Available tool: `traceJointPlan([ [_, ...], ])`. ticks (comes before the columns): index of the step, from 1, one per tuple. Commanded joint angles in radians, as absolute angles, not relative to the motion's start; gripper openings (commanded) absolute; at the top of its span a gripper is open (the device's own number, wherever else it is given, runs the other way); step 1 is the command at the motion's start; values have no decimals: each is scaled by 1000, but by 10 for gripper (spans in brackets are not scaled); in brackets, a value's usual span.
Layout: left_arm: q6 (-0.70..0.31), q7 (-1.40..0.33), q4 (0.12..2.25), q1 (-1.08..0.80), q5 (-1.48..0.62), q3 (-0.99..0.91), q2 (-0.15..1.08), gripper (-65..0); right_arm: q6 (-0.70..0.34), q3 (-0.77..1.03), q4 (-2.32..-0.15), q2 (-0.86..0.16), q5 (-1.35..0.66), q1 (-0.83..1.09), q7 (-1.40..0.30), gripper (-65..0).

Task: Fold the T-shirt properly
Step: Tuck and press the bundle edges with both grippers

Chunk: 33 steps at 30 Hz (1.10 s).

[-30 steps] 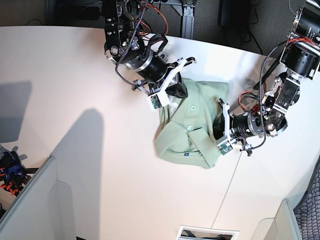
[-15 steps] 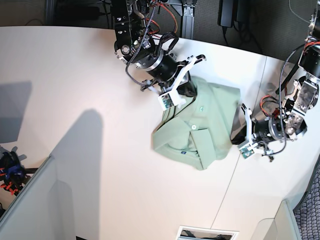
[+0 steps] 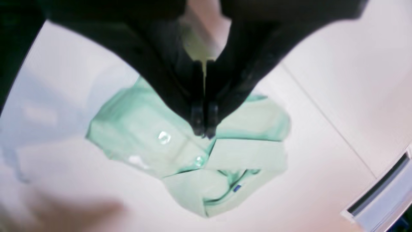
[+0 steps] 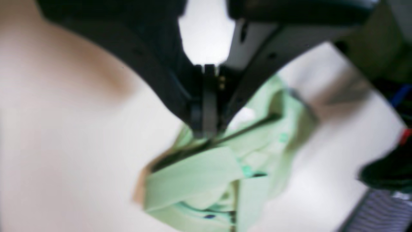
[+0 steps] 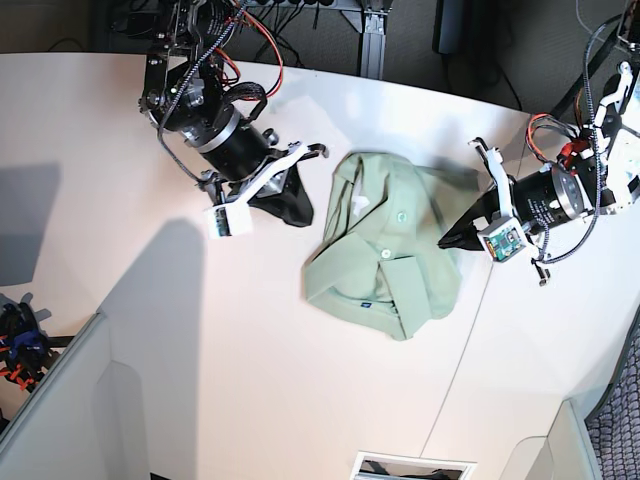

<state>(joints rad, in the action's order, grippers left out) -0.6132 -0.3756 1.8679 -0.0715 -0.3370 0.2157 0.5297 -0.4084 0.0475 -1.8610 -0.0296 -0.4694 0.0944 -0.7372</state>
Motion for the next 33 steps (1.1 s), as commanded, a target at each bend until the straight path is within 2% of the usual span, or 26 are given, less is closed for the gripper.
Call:
traceJointPlan([
  [1, -609, -356, 1860, -52, -347, 207, 523, -650, -420, 26, -1877, -12, -483, 78, -706, -650],
  [5, -610, -331, 1723, -34, -316, 207, 446, -650, -419, -84, -1823, 53, -361, 45, -632, -650],
  [8, -609, -279, 1584, 4, -247, 207, 413, -650, -419, -138, -1695, 81, -251, -27, -587, -650],
  [16, -606, -224, 1343, 53, -211, 207, 413, -650, -418, -148, -1304, 57, -131, -171, -516, -650],
  [22, -605, -160, 1298, 52, -197, 207, 413, -650, -419, -144, -1296, -6, -138, -171, -512, -650],
  [26, -561, -161, 1308, 52, -198, 142, 413, -650, -419, -144, -1317, -13, -205, -171, -513, -650],
  [30, -595, -192, 1397, 52, -281, 19, 413, -650, -419, -144, -1419, -14, -252, -171, -514, -650],
  [33, -599, -229, 1481, 53, -342, 10, 412, -650, -419, -144, -1505, -14, -250, -176, -517, -650],
])
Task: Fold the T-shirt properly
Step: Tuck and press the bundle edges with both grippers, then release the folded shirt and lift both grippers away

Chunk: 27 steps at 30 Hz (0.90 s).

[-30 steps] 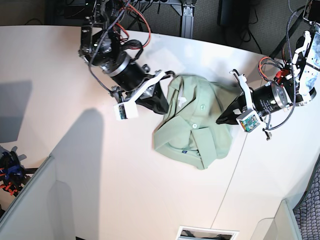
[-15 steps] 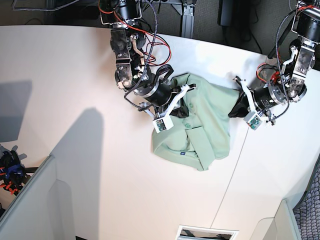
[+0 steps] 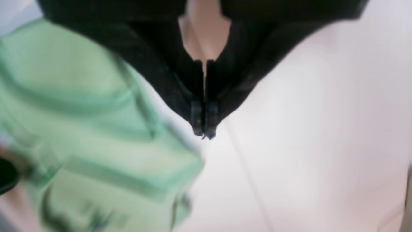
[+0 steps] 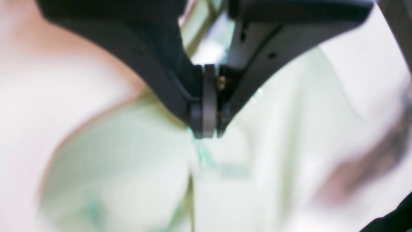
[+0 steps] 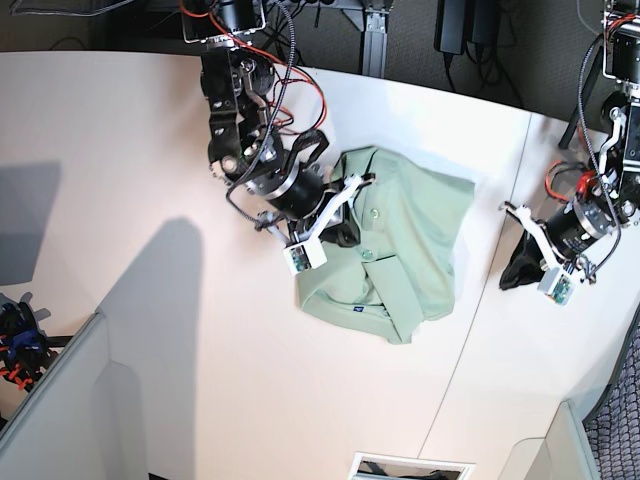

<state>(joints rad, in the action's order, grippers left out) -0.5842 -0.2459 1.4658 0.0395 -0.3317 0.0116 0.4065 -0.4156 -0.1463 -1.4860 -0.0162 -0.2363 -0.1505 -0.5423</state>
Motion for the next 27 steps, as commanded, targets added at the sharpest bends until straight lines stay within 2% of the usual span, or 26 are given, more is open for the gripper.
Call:
traceJointPlan([
  [1, -598, -229, 1497, 53, -347, 17, 408, -650, -419, -144, -1522, -13, -251, -183, -516, -650],
  [6, -598, -229, 1480, 65, -355, 86, 356, -650, -418, -144, -1460, 33, -200, -255, -513, -650],
  [13, -596, -220, 1226, 124, -354, 105, 284, -650, -418, -144, -1180, 61, -78, -362, -436, -650],
  [19, -595, -160, 1061, 127, -286, 104, 308, -650, -416, -144, -1022, 26, 0, -370, -361, -650],
  [24, -596, -142, 1063, 130, -288, 104, 355, -650, -416, -144, -1021, 0, -2, -366, -358, -650],
  [27, -629, -142, 1092, 130, -300, 102, 369, -650, -416, -144, -1025, 3, -52, -373, -355, -650],
])
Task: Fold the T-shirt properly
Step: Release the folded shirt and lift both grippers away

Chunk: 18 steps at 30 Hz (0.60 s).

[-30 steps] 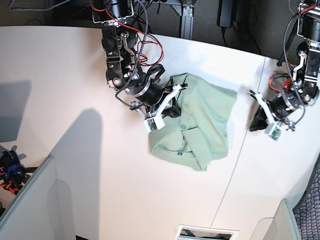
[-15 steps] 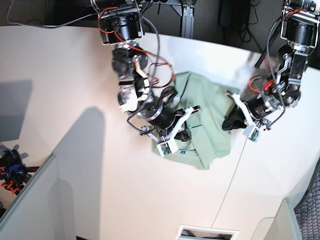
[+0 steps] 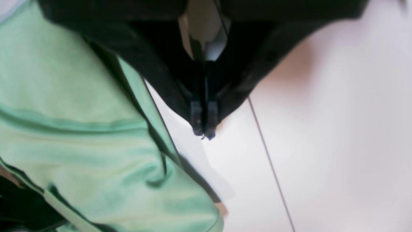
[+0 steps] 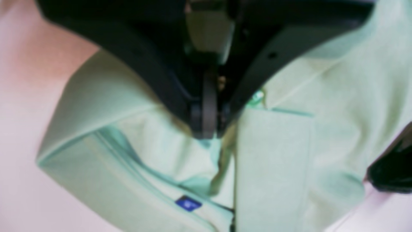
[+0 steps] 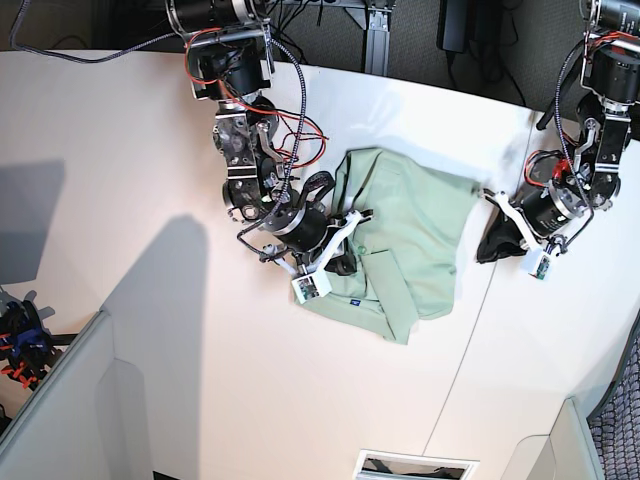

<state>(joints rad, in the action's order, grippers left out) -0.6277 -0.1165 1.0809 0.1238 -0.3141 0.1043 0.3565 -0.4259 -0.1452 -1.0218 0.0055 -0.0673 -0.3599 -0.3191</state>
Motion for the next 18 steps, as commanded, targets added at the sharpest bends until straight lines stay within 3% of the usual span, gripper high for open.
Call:
traceJointPlan([
  [1, -642, -142, 1110, 130, -303, 100, 371, -650, -416, -144, -1029, 3, -65, -374, -355, -650],
  [8, -648, -254, 1318, 116, -368, 54, 374, -650, -416, -144, -1170, 3, -105, -362, -363, -650],
  [18, -648, -356, 1634, -139, -468, -99, 455, -650, -416, -74, -1699, -37, -132, -206, -514, -650],
])
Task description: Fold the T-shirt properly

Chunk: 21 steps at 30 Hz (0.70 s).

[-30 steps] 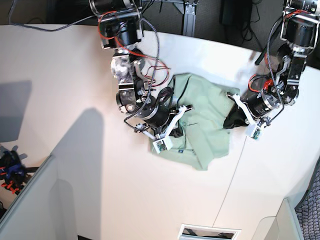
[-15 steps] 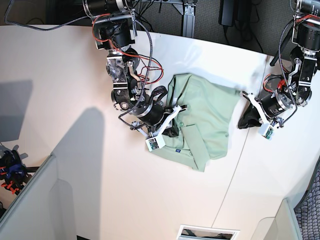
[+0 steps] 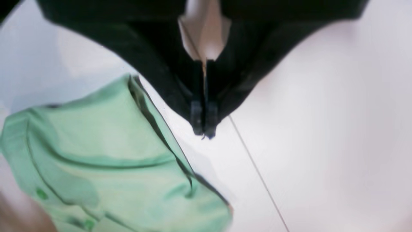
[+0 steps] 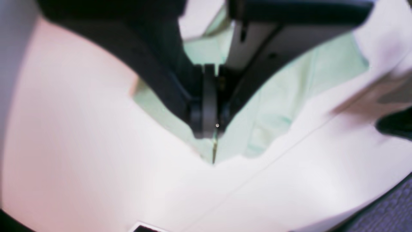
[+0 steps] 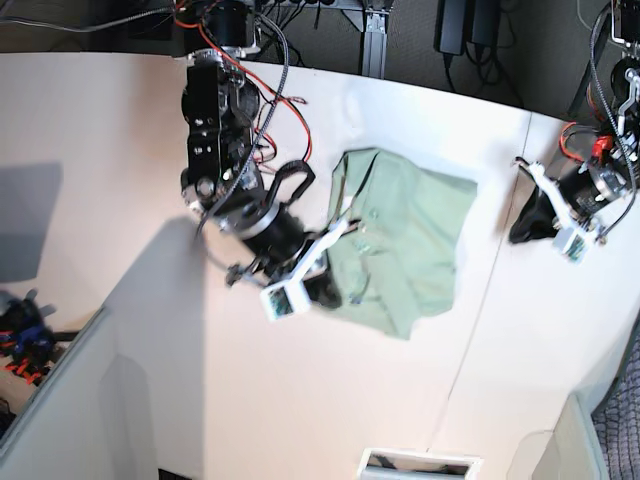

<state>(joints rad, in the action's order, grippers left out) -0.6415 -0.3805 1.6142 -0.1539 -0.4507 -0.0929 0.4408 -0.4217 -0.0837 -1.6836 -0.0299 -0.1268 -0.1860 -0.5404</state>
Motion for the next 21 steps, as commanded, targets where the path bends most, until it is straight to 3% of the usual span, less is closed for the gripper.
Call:
traceJointPlan([
  [1, -648, -374, 1671, -174, -490, -122, 460, -650, -416, -58, -1738, -53, -149, -181, -522, -650],
  [11, -698, -477, 1951, -558, -668, -396, 474, -650, -416, 181, -1973, -145, -281, 195, -568, -650],
  [16, -698, -529, 1958, -728, -669, -420, 465, -650, -416, 320, -2035, -147, -412, 404, -637, -650],
  [21, -698, -529, 1909, -848, -670, -407, 444, -650, -416, 329, -2032, -147, -459, 610, -665, -650],
])
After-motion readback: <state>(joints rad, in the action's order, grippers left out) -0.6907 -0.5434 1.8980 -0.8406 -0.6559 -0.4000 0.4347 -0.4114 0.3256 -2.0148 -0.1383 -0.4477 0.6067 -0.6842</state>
